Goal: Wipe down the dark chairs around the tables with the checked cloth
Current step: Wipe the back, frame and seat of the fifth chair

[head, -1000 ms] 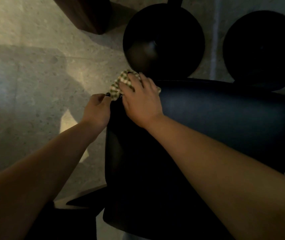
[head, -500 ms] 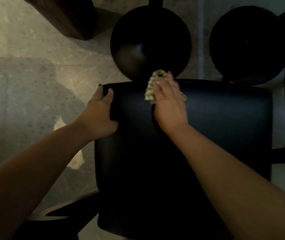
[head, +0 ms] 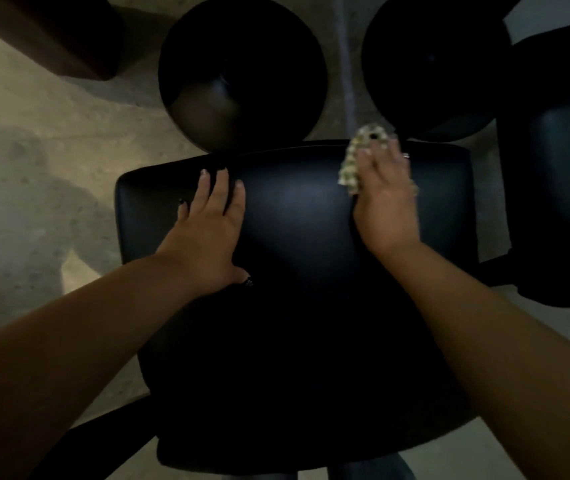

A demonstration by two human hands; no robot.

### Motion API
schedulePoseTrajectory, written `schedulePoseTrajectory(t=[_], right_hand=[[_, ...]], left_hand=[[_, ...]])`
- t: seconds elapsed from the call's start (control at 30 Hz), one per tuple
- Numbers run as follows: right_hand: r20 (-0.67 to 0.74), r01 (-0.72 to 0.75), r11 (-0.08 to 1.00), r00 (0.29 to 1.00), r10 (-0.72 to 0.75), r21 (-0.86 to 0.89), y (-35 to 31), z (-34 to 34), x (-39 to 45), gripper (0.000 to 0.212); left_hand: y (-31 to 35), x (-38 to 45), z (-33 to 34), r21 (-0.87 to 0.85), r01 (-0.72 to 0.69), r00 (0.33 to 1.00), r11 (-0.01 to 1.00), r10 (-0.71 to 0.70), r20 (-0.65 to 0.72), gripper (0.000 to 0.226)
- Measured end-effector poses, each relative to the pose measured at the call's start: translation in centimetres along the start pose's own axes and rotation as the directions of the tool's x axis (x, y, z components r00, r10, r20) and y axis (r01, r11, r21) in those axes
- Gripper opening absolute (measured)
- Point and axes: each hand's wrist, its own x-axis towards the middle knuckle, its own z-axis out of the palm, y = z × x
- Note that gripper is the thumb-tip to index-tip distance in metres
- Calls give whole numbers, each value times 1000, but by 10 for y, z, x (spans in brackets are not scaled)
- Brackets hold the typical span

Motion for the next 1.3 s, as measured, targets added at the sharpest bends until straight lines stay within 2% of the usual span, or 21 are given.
schedulePoseTrajectory(t=[0.07, 0.17, 0.2, 0.3, 0.33, 0.4, 0.5, 0.57, 0.63, 0.73, 0.87, 0.93, 1.0, 1.03, 1.07, 1.13, 1.17, 1.2, 1.23, 1.27, 1.3], right_hand=[[-47, -137, 991, 990, 136, -7, 24, -12, -9, 51], [-94, -308, 951, 946, 310, 33, 8, -9, -4, 56], [-91, -300, 952, 948, 305, 59, -1, -7, -2, 56], [-64, -56, 993, 996, 63, 101, 5, -5, -5, 51], [-59, -28, 995, 998, 33, 92, 21, -8, -8, 52], [-54, -158, 985, 985, 162, 71, 58, -18, -13, 55], [-64, -473, 872, 873, 483, 124, 93, -29, -21, 56], [-77, -557, 814, 815, 574, 162, 84, -27, -28, 55], [-96, -499, 850, 850, 518, 170, 63, -22, -51, 56], [-12, -298, 947, 953, 302, 116, 38, -20, -109, 61], [54, -182, 977, 983, 177, 115, 54, -28, -114, 62], [2, -271, 953, 962, 273, 137, 63, -29, -80, 61], [-64, -457, 865, 876, 478, 208, 60, -24, -48, 59], [-94, -495, 840, 847, 524, 221, 49, -19, -40, 59], [-118, -461, 863, 864, 490, 206, 35, -15, -41, 58], [-37, -182, 973, 981, 189, 143, 12, -5, -64, 57], [30, 13, 992, 999, -16, 125, 6, -3, -79, 56], [81, 170, 980, 980, -179, 105, 13, -6, -85, 54], [85, 258, 963, 960, -265, 82, 27, -11, -80, 52], [64, 218, 974, 973, -221, 55, 41, -17, -69, 52], [31, 63, 997, 997, -65, 37, 55, -20, -55, 53]], left_hand=[[14, 5, 2, 43, -39, 999, 998, 39, -9, 137], [39, 14, 6, 100, -95, 995, 990, 98, -22, 144], [48, 16, 8, 113, -97, 995, 989, 100, -17, 146], [66, 19, 11, 153, -51, 998, 987, 55, -23, 147], [67, 19, 12, 158, -42, 998, 987, 47, -31, 147], [66, 18, 12, 156, -42, 998, 987, 49, -42, 148], [68, 16, 12, 162, -37, 999, 986, 42, -30, 147], [71, 16, 13, 170, -22, 999, 985, 29, -41, 146], [73, 17, 13, 160, -16, 999, 987, 24, -49, 145], [71, 16, 13, 147, -20, 997, 989, 30, -65, 146], [66, 15, 14, 98, -44, 995, 994, 53, -90, 146], [66, 14, 14, 77, -53, 994, 996, 61, -95, 147], [65, 14, 15, 64, -62, 992, 996, 69, -110, 147], [64, 15, 15, 57, -68, 991, 996, 74, -113, 148], [63, 14, 14, 48, -76, 991, 996, 80, -107, 149], [59, 12, 13, 38, -94, 991, 995, 97, -97, 150], [57, 11, 13, 36, -100, 990, 994, 103, -97, 150], [55, 11, 11, 32, -107, 990, 994, 110, -94, 150], [54, 11, 10, 28, -116, 989, 993, 118, -91, 150], [54, 11, 9, 26, -120, 988, 992, 122, -90, 150], [53, 11, 8, 23, -120, 988, 992, 122, -90, 149]])
